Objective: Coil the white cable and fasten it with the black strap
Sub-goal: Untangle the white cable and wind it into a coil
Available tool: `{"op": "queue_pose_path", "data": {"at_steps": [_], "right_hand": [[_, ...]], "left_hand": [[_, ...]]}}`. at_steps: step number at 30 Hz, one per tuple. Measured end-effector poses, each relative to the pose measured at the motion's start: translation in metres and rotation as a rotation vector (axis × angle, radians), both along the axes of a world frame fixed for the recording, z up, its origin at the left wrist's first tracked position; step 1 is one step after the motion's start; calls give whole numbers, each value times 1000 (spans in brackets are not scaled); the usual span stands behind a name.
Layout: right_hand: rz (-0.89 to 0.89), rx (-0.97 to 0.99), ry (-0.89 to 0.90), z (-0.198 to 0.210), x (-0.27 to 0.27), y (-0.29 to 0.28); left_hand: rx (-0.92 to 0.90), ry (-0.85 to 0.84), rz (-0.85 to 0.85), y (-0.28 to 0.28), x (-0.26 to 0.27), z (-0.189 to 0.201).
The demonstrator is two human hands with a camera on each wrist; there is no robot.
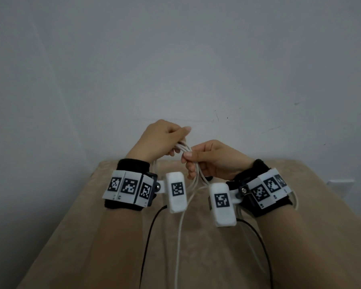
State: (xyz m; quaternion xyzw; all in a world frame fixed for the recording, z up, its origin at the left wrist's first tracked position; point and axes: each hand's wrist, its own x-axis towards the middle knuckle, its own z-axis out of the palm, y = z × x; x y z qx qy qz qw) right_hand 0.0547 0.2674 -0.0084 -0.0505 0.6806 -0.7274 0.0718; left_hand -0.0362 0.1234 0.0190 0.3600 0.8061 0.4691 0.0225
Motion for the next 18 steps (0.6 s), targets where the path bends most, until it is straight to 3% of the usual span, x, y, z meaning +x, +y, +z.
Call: {"op": "queue_pose_path", "data": {"at_steps": [3,5,10,16,18], "right_hand": [[37,27,-39,-2,-1,-2],[16,24,-47,-2,-2,-1],[-88,85,18,2,-2,0],[-315,109,97,15,7,26],[-335,214,81,14,9,31]], "left_hand": [[-291,146,5,6,5,-3],[-364,173,35,9,5,-7],[-203,179,123,10,0,-10],[56,134,478,-10,-14,-10],[126,78,542,-15,-17,-10]]}}
